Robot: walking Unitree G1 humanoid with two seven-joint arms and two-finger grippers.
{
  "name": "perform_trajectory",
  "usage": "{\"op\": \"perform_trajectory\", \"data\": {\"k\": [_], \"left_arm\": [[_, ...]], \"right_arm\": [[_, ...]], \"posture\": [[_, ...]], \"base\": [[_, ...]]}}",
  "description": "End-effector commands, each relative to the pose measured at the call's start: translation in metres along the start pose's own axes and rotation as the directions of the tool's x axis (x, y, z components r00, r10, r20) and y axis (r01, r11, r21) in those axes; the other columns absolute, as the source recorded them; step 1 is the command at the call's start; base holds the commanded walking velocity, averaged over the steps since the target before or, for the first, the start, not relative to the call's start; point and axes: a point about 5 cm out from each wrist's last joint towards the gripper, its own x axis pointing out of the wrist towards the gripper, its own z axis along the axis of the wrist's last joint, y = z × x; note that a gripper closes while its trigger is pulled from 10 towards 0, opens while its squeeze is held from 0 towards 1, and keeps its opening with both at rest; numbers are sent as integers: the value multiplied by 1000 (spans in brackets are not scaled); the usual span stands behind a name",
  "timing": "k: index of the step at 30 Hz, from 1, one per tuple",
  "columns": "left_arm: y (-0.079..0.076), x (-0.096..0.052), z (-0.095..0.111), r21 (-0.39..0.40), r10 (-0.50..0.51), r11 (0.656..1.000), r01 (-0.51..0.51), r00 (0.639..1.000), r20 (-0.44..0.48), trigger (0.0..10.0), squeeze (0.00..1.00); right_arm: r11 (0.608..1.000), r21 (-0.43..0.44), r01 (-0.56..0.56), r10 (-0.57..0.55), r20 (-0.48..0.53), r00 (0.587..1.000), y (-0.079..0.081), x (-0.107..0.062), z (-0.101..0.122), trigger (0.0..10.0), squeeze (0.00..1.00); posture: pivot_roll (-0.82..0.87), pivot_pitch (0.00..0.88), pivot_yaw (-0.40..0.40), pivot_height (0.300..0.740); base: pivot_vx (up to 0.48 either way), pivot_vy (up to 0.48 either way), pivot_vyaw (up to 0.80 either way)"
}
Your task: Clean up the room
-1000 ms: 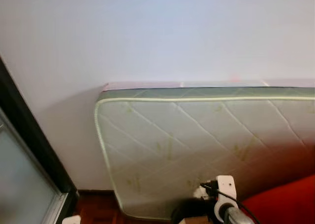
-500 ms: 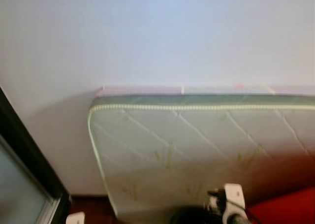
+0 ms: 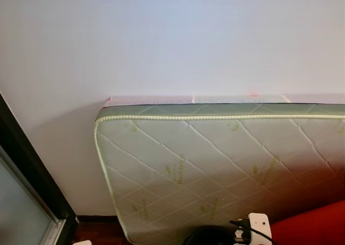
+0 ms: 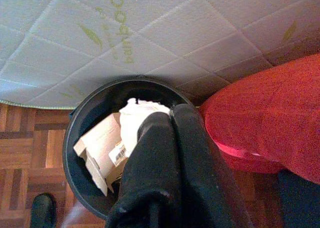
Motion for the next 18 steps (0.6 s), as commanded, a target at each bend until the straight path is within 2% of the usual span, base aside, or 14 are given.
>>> {"op": "perform_trajectory", "data": {"k": [1,3,4,6,7,9,10,11,14,15,17,18], "left_arm": [[2,-1,-2,13,2,1000,-2,1000,-8,10000,0],[3,-1,-1,15,3,1000,-3,1000,-8,10000,0],[3,-1,-1,16,2,1000,-2,1000,-7,10000,0],[3,-1,-1,17,2,1000,-2,1000,-7,10000,0],[3,-1,-2,17,2,1000,-2,1000,-7,10000,0],[3,-1,-2,20,0,1000,0,1000,-8,10000,0],[3,-1,-2,21,0,1000,1,1000,-9,10000,0],[3,-1,-2,22,-1,1000,1,1000,-9,10000,0],[3,-1,-2,23,-2,1000,2,1000,-10,10000,0],[3,-1,-2,22,-1,1000,1,1000,-10,10000,0],[3,-1,-3,23,-1,1000,1,1000,-11,10000,0],[3,-1,-3,23,0,1000,1,1000,-11,10000,0]], "right_arm": [[1000,11,2,-2,9,1000,2,0,2,10000,0],[1000,14,1,-1,18,1000,3,1,4,10000,0],[1000,16,2,-2,25,1000,3,1,6,10000,392],[1000,15,3,-4,27,1000,3,1,6,10000,392],[1000,11,11,-11,31,999,2,1,7,10000,584],[1000,3,20,-20,36,999,1,1,9,10000,620],[1000,-8,24,-24,36,999,1,1,9,10000,706],[999,-22,31,-30,36,999,0,1,9,10000,737],[999,-26,43,-42,33,999,-1,1,8,10000,741],[999,-26,47,-46,33,998,-2,1,8,10000,784],[999,-28,43,-42,34,999,-2,1,8,10000,1000],[999,-29,40,-39,35,999,-2,1,8,10000,1000]], "posture": [[101,0,-11,740],[102,0,-10,740],[103,0,-10,740],[103,0,-10,740],[103,0,-9,740],[101,0,-7,740],[102,0,-7,740],[102,0,-7,740],[103,0,-8,740],[104,0,-8,740],[105,0,-8,740],[105,0,-8,740]], "base": [[0,0,0],[0,0,0],[0,0,0],[0,0,0],[0,0,0],[0,0,0],[0,0,0],[0,0,0],[0,0,0],[0,0,0],[0,0,0],[0,0,0]]}}
